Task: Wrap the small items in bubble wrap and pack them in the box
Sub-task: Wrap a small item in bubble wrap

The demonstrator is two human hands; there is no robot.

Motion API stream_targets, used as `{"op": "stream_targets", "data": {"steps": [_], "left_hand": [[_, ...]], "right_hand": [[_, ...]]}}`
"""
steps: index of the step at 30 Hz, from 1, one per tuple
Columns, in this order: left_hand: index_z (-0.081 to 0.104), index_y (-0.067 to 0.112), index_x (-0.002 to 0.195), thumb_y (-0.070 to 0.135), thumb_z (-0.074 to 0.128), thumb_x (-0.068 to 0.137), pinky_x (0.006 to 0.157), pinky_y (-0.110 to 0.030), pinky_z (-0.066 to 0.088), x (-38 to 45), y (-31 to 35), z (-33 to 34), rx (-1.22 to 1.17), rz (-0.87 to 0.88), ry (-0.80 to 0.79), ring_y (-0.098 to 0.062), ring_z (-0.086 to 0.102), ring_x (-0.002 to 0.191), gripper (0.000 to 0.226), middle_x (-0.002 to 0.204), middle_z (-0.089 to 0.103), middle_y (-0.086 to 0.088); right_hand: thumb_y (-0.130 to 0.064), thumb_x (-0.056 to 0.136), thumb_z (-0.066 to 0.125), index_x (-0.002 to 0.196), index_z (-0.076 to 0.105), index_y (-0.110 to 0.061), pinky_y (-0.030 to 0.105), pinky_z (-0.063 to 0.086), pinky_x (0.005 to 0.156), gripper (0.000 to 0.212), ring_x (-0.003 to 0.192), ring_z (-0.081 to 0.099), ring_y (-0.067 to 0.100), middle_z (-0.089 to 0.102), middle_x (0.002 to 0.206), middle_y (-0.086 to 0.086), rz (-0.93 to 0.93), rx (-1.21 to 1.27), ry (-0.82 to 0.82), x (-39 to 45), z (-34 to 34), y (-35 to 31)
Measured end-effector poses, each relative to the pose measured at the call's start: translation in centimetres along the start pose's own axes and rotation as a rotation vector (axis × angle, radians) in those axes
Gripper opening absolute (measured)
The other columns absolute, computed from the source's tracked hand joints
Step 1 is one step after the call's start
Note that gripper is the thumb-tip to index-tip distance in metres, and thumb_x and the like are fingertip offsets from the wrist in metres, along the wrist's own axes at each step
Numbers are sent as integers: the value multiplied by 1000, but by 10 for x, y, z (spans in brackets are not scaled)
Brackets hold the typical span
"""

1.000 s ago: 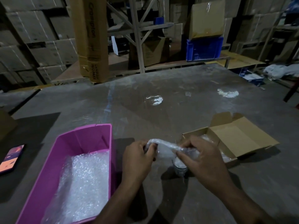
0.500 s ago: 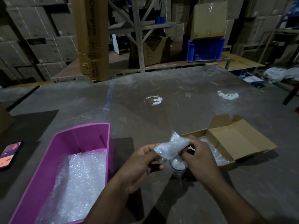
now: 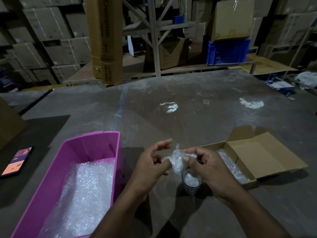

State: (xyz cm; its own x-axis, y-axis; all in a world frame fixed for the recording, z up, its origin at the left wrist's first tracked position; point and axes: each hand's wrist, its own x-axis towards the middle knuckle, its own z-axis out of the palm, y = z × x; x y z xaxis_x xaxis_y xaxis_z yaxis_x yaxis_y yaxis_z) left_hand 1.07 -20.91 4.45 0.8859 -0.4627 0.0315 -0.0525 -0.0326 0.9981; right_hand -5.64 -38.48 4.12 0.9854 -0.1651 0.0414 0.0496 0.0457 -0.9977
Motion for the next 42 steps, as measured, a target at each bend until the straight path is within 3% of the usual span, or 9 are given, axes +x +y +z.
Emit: {"op": "stream_targets", "data": {"steps": [5,11,15,18,23,27,30,35,42], "left_hand": [[77,33,83,17,68,82,65,-24,51,1,7,10,-60,3,-11,-14,63,76,18,85,74,1],[71,12,86,5,82,74,72,-28,59,6,3,14,-387,-149,-18,-18,69,76,17,89,69,-15],[70,18,77,8,84,73,70,-26,56,13,1,17,-391,-102,98,-13,65,74,17,84,69,-8],[63,10,83,9,78,75,69,-25,57,14,1,19,-392,-83,91,-13,66,74,17,86,70,-10],[67,4,101,3,76,84,86,-31,58,16,-3,12,-237,-42,11,-19,71,91,20,103,74,-9],[60,17,123,16,87,76,94,-38,58,19,-10,8,-144,53,93,-19,66,116,54,125,68,2],[68,10,114,14,83,82,89,-37,59,27,-9,16,-155,60,97,-24,71,104,36,114,74,-10],[70,5,98,2,71,89,86,-34,59,43,-10,21,-278,17,235,-25,73,93,10,100,76,-17],[69,2,110,3,73,87,84,-31,60,54,-21,24,-449,-205,188,-23,73,92,23,104,75,-18]], "right_hand": [[-15,79,77,108,55,-13,45,55,76,37,83,64,29,69,94,14,-35,193,115,14,2,-1],[-20,82,79,86,71,-14,21,54,72,10,80,70,10,74,89,0,-137,-10,255,21,0,3],[-51,88,67,98,77,-20,19,53,80,34,93,69,10,72,100,-4,-134,-163,70,15,-2,4],[-35,89,74,112,74,-22,26,56,84,27,98,72,13,76,105,-3,-75,-111,-61,12,-3,3],[-17,81,78,107,72,-17,46,59,89,27,95,74,22,77,100,4,-79,-55,57,20,-11,4],[-5,79,81,99,63,-15,42,60,81,28,88,73,25,73,93,9,-90,-114,82,28,-17,4],[6,81,77,94,64,-11,32,60,77,25,87,72,26,73,92,10,-130,-151,41,37,-19,-2],[-4,79,81,103,73,-12,26,59,83,27,97,74,16,72,109,5,-164,-102,-86,49,-21,-8],[-12,80,81,95,79,-15,27,58,88,15,100,69,12,67,111,-2,-138,-227,-56,63,-27,3]]}}
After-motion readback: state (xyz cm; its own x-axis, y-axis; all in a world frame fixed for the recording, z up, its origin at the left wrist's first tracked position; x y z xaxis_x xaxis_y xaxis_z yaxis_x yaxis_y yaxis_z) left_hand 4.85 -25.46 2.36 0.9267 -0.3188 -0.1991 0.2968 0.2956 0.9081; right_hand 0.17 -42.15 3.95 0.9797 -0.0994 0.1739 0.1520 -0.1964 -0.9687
